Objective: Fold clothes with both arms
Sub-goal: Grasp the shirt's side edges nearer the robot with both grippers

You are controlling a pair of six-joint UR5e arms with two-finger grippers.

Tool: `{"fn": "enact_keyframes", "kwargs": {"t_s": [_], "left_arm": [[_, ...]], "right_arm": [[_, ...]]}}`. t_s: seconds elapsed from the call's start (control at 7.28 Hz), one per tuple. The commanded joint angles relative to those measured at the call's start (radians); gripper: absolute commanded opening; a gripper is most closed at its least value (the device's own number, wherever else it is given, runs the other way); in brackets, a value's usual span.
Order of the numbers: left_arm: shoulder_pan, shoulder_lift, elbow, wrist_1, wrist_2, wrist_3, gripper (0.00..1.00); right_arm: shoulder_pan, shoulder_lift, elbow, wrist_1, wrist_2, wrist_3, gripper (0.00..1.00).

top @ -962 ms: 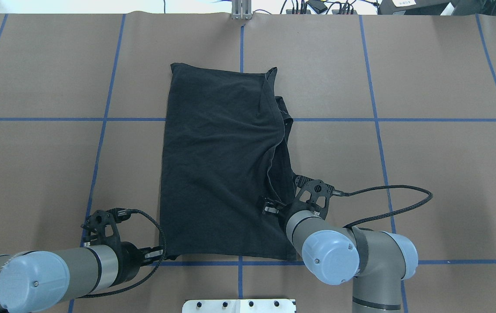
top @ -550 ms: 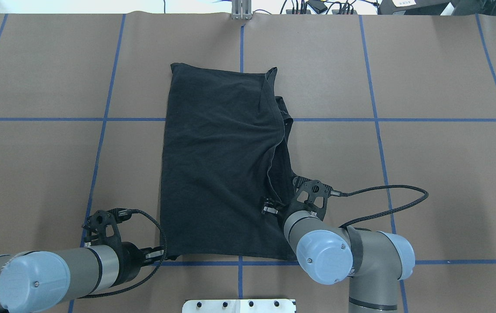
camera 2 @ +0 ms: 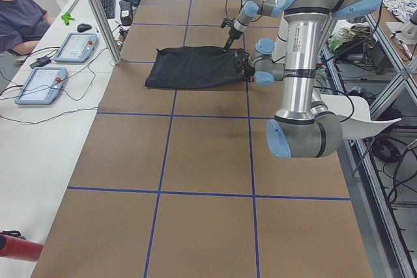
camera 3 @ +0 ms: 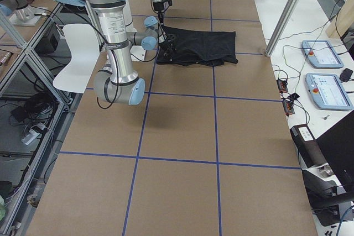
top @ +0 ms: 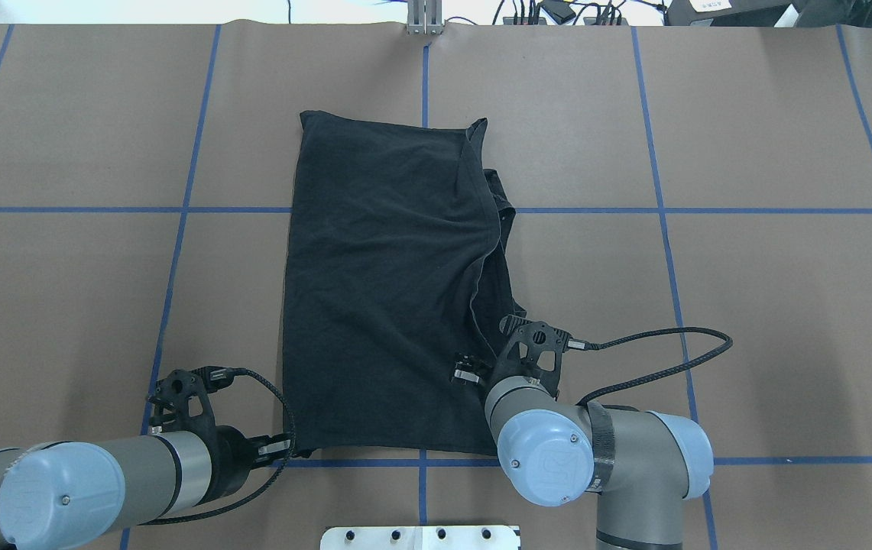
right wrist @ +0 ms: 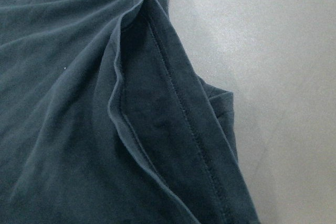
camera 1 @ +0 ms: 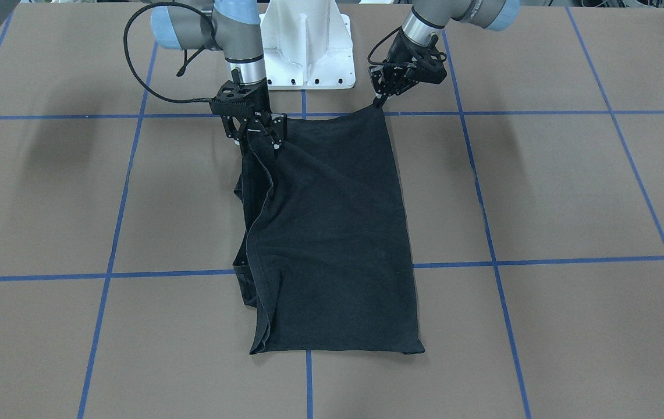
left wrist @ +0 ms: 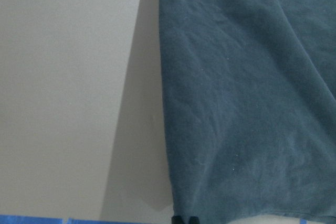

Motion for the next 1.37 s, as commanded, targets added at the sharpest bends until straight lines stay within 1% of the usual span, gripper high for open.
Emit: {"fn": "enact_keyframes", "kwargs": {"t_s": [0.0, 0.14, 0.27, 0.41, 0.82, 0.96, 1.1, 1.24], "left_arm": [[-0.001, 0.0, 0.0, 0.0, 0.0, 0.0, 0.0], [-0.001, 0.0, 0.0, 0.0, 0.0, 0.0, 0.0], [-0.001, 0.0, 0.0, 0.0, 0.0, 0.0, 0.0], [-0.003, 0.0, -0.002, 0.0, 0.0, 0.0, 0.0], [-0.003, -0.002, -0.003, 0.0, 0.0, 0.0, 0.0], [-0.004, -0.002, -0.018, 0.0, -0.003, 0.002, 0.0], [-0.006, 0.0, -0.055, 0.001, -0.006, 0.002, 0.0], [-0.006, 0.003, -0.086, 0.001, -0.006, 0.0, 0.0]], "right_arm": [[-0.001, 0.007, -0.026, -0.001, -0.001, 0.002, 0.7], [-0.001, 0.008, -0.026, 0.0, -0.001, 0.006, 0.56], [-0.001, 0.008, -0.026, 0.0, -0.001, 0.009, 0.33], [-0.001, 0.008, -0.026, 0.0, -0.003, 0.009, 0.0], [0.016, 0.005, 0.001, 0.0, -0.006, -0.001, 0.0], [0.022, -0.004, 0.036, -0.001, -0.001, -0.003, 0.0], [0.022, -0.028, 0.081, -0.001, 0.0, -0.003, 0.0], [0.022, -0.076, 0.136, -0.001, -0.001, -0.003, 0.0]]}}
